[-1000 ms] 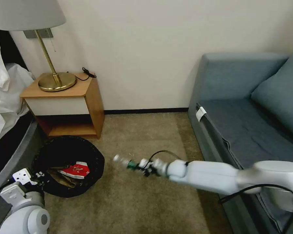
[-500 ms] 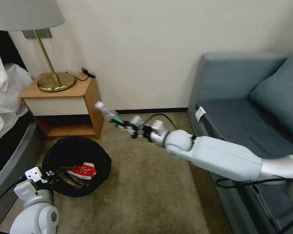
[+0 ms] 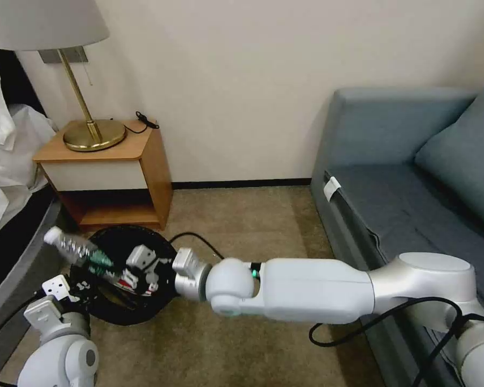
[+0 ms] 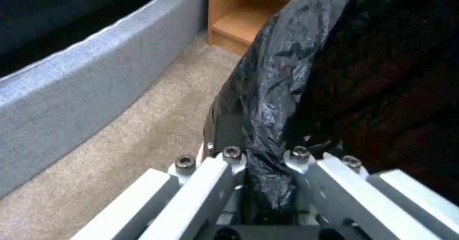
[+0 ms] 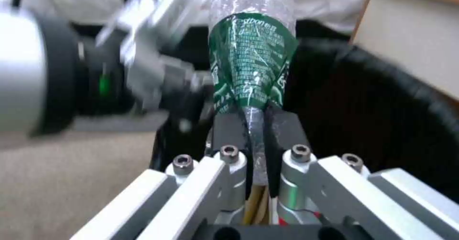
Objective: Pick up the trash bin, then pick up the garbage on the floor and place it into the trash bin.
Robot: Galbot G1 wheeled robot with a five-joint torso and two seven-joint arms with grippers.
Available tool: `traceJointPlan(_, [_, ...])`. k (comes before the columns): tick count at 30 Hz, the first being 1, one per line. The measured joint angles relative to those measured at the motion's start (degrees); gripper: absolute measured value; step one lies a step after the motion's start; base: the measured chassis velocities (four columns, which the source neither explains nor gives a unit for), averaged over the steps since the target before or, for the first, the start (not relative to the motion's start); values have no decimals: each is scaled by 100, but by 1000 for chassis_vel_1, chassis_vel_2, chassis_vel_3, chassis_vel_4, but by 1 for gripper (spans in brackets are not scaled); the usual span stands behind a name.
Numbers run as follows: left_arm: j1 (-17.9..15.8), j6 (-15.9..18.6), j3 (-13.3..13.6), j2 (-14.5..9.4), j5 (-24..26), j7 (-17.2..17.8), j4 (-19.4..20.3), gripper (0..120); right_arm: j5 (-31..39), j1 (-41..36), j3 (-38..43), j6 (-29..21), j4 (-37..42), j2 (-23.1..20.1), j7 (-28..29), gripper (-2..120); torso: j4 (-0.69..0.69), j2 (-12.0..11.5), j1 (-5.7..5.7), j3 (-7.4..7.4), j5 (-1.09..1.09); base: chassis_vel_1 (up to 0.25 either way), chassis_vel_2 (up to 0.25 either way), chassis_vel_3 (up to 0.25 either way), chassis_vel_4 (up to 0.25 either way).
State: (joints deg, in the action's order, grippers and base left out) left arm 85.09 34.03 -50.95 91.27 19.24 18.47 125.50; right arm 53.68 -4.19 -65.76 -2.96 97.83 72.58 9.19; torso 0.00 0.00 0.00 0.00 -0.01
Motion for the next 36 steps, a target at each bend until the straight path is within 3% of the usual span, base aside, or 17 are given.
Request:
traceJointPlan(3, [-1,2,8,6,3,0,15,3,-45,-31,-48,-18,-55,16,29,5,0,0,0,0,0,0,0,0,0])
traceJointPlan(11, [-4,16,14,11,10,0,45,3,-167,-112,-42,-42,-191,-30,89,30,0,0,0,0,1,0,0,0,0])
traceJointPlan(19, [-24,28,22,11,28,0,44,3,-215,-122,54,-32,-182,-139,84,64,0,0,0,0,1,0,0,0,0])
traceJointPlan(21, [-25,33,24,12,50,3,44,3,-225,-120,74,-26,-176,-147,83,67,0,0,0,0,1,0,0,0,0])
traceJointPlan(29, [1,188,-41,-52,788,277,65,3,-348,12,602,-13,-48,-248,76,98,0,0,0,0,1,0,0,0,0])
traceJointPlan(36, [44,375,-135,-130,1573,624,-26,3,-384,51,972,-9,156,-470,55,100,-1,0,0,0,2,0,0,0,0])
